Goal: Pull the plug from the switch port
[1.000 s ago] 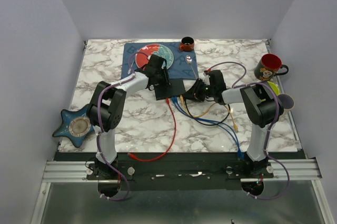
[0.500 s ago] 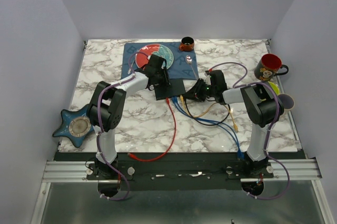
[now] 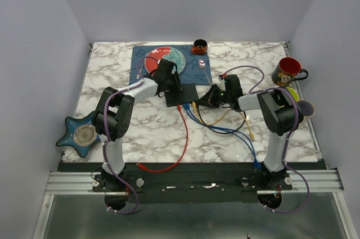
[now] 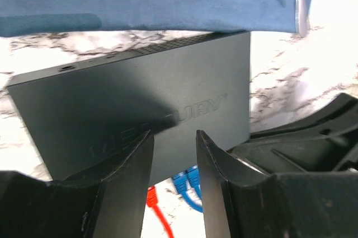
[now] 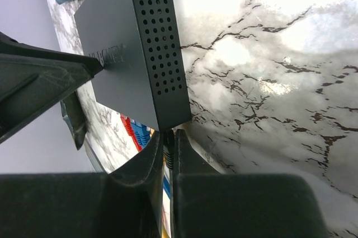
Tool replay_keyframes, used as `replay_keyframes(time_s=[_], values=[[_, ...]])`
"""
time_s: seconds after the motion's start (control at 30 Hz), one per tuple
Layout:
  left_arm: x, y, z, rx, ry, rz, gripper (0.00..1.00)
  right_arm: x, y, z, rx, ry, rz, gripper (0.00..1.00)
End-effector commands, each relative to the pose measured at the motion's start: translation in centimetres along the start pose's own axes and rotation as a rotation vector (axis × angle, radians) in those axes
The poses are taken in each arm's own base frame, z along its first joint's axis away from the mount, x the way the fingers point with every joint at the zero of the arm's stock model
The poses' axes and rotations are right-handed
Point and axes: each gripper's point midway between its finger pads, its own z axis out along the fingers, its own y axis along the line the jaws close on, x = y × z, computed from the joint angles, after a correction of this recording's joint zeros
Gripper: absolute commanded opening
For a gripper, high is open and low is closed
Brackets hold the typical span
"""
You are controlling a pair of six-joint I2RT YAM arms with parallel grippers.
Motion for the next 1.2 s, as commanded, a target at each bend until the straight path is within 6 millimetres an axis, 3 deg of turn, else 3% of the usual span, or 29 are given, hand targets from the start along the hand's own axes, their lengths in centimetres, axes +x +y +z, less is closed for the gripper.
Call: replay_keyframes(time_s=[0.0, 0.17, 0.37, 0.97, 1.1, 1.13, 1.17], values=[[2.8, -1.3, -0.8, 0.118, 0.074, -0.071, 0.5, 0.6, -1.8, 0.0, 0.054, 0.028, 0.003, 0.01], [5.5, -5.0, -1.5, 0.252, 0.105, -0.073, 0.49, 0.8, -2.0, -0.1, 0.07, 0.045, -0.015, 0.01], [7.4, -5.6, -0.5, 0.238, 0.135, -0.063, 0.5, 0.9, -2.2, -0.4, 0.096, 0.056, -0.037, 0.01], [6.0, -3.9, 1.9, 0.126, 0.105, -0.099, 0.5, 3.5, -2.8, -2.2, 0.107, 0.115, -0.061, 0.01], [5.6, -4.0, 1.5, 0.134, 0.093, -0.102, 0.5, 2.8, -2.5, -3.2, 0.134, 0.064, -0.091, 0.01], [5.5, -4.2, 1.1, 0.141, 0.084, -0.097, 0.5, 2.0, -1.4, -3.9, 0.128, 0.024, -0.122, 0.01], [5.2, -4.5, 0.8, 0.151, 0.075, -0.095, 0.5, 1.3, -1.7, -4.3, 0.168, -0.011, -0.13, 0.01]])
